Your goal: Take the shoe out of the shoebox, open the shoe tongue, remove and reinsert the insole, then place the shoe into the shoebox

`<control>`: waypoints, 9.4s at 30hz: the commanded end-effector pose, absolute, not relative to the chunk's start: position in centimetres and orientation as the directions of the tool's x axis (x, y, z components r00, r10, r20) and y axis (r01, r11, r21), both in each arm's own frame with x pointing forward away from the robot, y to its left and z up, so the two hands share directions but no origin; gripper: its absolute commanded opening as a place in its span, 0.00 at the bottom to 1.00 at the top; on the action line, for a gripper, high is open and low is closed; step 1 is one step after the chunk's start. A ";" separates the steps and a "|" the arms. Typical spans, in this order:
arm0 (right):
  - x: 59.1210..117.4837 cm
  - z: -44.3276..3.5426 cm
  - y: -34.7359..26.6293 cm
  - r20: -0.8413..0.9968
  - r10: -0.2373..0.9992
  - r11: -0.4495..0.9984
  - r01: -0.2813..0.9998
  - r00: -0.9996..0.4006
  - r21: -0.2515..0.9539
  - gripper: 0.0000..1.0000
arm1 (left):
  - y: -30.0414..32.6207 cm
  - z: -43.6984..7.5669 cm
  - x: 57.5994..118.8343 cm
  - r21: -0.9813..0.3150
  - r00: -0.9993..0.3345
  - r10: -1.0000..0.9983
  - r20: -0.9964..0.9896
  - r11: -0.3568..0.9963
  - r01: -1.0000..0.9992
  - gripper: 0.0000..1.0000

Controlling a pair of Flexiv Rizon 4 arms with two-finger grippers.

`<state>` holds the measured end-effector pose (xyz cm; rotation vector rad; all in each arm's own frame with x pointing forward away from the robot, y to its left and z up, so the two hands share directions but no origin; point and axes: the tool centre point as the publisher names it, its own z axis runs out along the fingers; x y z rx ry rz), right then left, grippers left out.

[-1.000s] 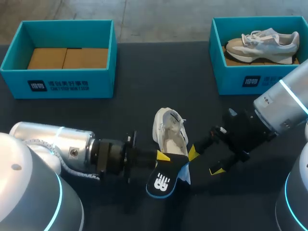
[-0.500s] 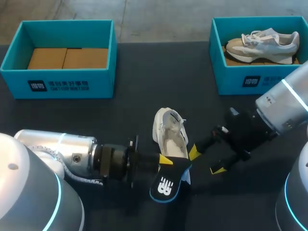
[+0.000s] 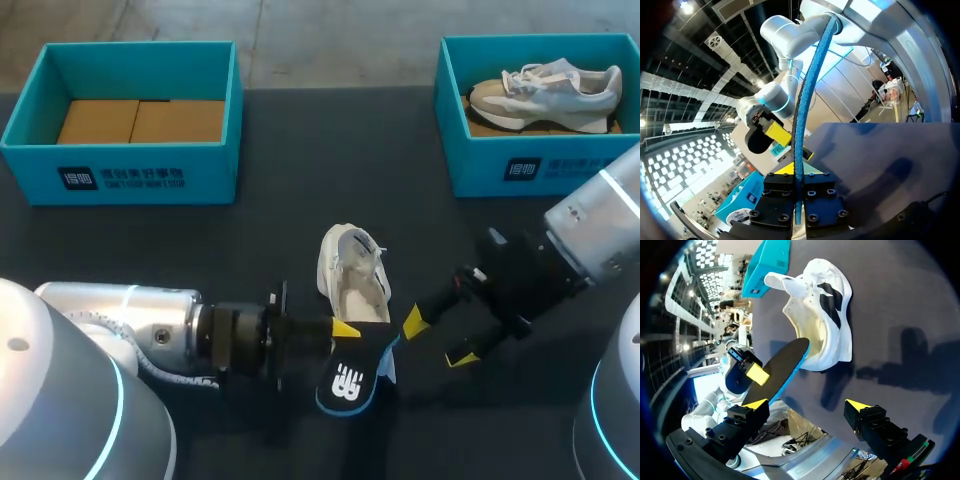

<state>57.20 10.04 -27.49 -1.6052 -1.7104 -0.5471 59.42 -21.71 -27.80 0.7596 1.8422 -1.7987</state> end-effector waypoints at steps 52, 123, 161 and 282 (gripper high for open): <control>57.1 -27.4 10.1 0.738 0.674 0.134 0.977 0.031 -0.164 1.00 | -22.7 -29.1 61.2 -0.807 -0.808 0.026 -0.588 0.035 0.589 0.00; 57.1 -27.4 10.1 0.738 0.674 0.134 0.977 0.031 -0.164 1.00 | -22.4 -33.2 64.3 -0.800 -0.805 0.018 -0.592 0.101 0.591 0.00; 57.1 -27.4 10.1 0.738 0.674 0.134 0.977 0.031 -0.164 1.00 | -22.6 -35.1 66.5 -0.808 -0.818 -0.013 -0.575 0.170 0.565 0.00; 57.1 -27.4 10.1 0.738 0.674 0.134 0.977 0.031 -0.164 1.00 | -24.0 -32.8 64.7 -0.797 -0.816 0.020 -0.577 0.206 0.568 0.00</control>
